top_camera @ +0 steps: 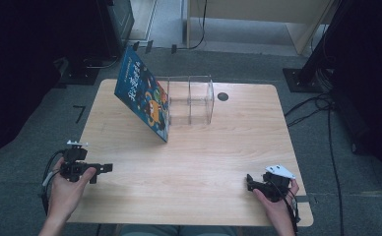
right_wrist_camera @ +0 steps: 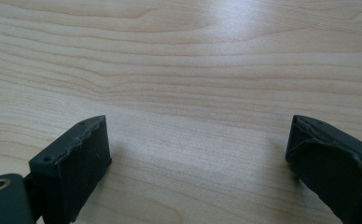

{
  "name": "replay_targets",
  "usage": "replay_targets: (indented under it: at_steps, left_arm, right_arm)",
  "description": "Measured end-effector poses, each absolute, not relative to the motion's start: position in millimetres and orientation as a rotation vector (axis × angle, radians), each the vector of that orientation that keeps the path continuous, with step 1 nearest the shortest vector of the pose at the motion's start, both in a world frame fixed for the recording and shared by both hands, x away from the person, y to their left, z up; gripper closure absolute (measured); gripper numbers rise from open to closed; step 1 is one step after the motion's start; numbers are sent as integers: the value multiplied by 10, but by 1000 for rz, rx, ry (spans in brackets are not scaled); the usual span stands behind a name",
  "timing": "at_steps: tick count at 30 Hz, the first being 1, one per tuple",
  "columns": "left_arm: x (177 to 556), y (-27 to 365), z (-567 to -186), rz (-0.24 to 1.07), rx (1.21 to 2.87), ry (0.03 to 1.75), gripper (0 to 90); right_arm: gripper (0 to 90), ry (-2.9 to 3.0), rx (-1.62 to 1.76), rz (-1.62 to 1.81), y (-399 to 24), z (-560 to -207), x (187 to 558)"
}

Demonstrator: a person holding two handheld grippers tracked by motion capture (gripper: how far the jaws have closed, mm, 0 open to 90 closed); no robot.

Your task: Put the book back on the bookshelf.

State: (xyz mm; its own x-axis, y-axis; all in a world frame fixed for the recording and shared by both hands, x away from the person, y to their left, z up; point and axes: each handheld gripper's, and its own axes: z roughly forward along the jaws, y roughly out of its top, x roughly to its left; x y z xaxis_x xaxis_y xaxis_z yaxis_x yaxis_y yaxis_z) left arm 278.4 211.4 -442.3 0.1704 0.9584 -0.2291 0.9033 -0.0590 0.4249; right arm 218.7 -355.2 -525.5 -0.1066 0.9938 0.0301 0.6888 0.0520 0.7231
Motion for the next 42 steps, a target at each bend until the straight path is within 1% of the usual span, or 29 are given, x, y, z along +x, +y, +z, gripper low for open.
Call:
replay_targets:
  at_steps: [1, 13, 16, 19, 20, 22, 24, 28, 29, 30, 31, 34, 35, 36, 39, 42]
  left_arm:
    - [2770, 2103, -4460, 169, 1985, 1756, 0]
    - [2627, 2091, -4864, 162, 1944, 1776, 0]
    - [2560, 2088, -4937, 213, 1917, 1765, 0]
    - [2536, 2097, -4948, 230, 1899, 1758, 0]
    - [2500, 2094, -4970, 273, 1878, 1752, 0]
    - [2479, 2093, -4981, 292, 1874, 1744, 0]
    - [2435, 2065, -5011, 361, 1890, 1727, 0]
    - [2397, 2055, -5038, 410, 1869, 1723, 0]
    - [2397, 2055, -5038, 410, 1869, 1723, 0]
    - [2376, 2036, -5051, 443, 1872, 1729, 0]
    - [2376, 2036, -5051, 443, 1872, 1729, 0]
    - [2352, 1977, -5073, 509, 1900, 1741, 0]
    - [2352, 1977, -5073, 509, 1900, 1741, 0]
    - [2335, 1942, -5092, 555, 1924, 1741, 0]
    - [2322, 1905, -5106, 587, 1951, 1737, 0]
    - [2316, 1901, -5112, 593, 1943, 1735, 0]
  right_arm:
    - [59, 1848, 1681, 821, -3553, -5255, 2187]
    - [59, 1849, 1680, 819, -3552, -5255, 2188]
    - [59, 1848, 1680, 819, -3552, -5255, 2187]
    - [59, 1848, 1680, 819, -3552, -5255, 2187]
    - [59, 1848, 1680, 818, -3552, -5255, 2187]
    - [59, 1848, 1680, 818, -3552, -5255, 2187]
    - [59, 1847, 1681, 818, -3551, -5255, 2186]
    - [59, 1845, 1683, 818, -3551, -5255, 2184]
    - [59, 1845, 1683, 818, -3551, -5255, 2184]
    - [59, 1845, 1682, 816, -3552, -5255, 2181]
    - [59, 1844, 1682, 816, -3551, -5255, 2181]
    - [59, 1845, 1683, 816, -3552, -5255, 2181]
    - [59, 1845, 1683, 816, -3552, -5255, 2181]
    - [59, 1844, 1684, 818, -3553, -5255, 2181]
    - [59, 1843, 1684, 816, -3554, -5256, 2179]
    - [59, 1842, 1685, 815, -3554, -5255, 2177]
